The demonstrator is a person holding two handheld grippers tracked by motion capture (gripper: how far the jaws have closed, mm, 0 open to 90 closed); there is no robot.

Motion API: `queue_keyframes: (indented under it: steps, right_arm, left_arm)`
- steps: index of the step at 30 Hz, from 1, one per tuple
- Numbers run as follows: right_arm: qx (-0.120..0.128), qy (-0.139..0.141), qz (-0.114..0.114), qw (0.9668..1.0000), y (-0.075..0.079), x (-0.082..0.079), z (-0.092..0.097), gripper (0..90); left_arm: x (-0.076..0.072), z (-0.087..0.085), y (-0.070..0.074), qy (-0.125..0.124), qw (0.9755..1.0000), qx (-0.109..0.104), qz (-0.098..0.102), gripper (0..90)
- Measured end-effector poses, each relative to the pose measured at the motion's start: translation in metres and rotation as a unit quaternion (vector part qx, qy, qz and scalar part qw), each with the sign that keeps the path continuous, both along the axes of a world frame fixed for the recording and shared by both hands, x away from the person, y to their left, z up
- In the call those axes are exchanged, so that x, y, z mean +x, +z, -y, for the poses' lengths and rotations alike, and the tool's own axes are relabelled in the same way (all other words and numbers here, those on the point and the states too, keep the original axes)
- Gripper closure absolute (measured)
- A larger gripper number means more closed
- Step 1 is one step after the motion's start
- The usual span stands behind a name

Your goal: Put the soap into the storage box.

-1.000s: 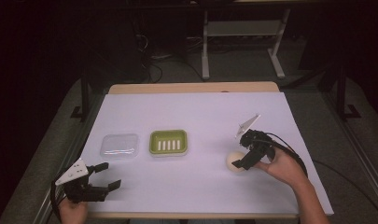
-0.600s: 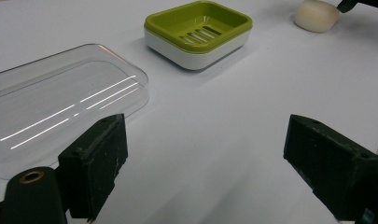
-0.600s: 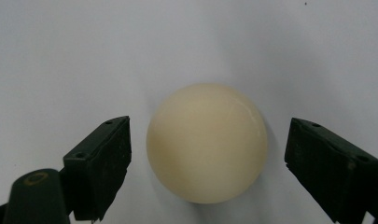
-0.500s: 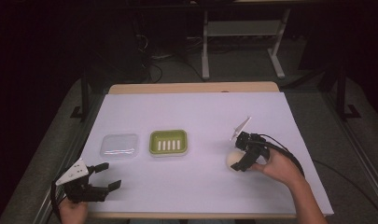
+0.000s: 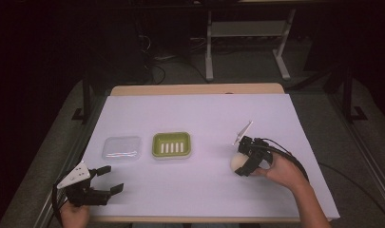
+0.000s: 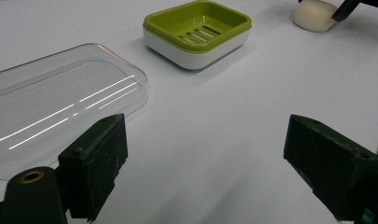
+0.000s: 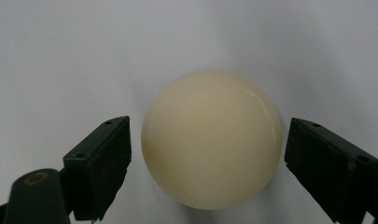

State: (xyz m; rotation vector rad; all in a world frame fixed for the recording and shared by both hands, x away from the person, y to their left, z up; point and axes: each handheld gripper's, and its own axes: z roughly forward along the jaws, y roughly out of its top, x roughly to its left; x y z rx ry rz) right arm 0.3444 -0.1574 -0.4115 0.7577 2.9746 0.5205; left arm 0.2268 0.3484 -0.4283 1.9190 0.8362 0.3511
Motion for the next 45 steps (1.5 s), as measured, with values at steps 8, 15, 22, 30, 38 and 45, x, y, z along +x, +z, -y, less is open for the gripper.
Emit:
queue_keyframes:
  steps: [8,15,22,30,38,45]
  right_arm:
    - [-0.013,-0.006,0.002,0.9999,-0.006,0.001,-0.001,15.1]
    - [-0.019,-0.003,0.002,0.9998,-0.008,0.002,-0.003,16.1]
    - [-0.026,0.0,-0.003,0.9997,-0.011,0.002,-0.007,18.5]
    - [-0.031,0.008,-0.004,0.9995,-0.011,0.002,-0.008,21.9]
    - [-0.047,0.01,0.002,0.9989,-0.008,0.001,-0.011,22.3]
    - [-0.021,0.002,0.006,0.9998,0.005,0.004,-0.008,22.4]
  left_arm:
    - [0.0,0.0,0.0,-0.002,1.0,0.003,0.001,12.8]
    - [0.0,0.0,0.0,-0.003,1.0,0.004,0.0,12.8]
    - [0.0,0.001,0.0,-0.003,1.0,0.002,0.0,12.8]
    - [0.0,0.0,0.0,-0.003,1.0,0.002,0.0,12.8]
    - [-0.001,0.0,0.0,-0.001,1.0,0.001,0.001,12.8]
    - [-0.001,-0.001,0.001,-0.001,1.0,0.001,0.003,12.8]
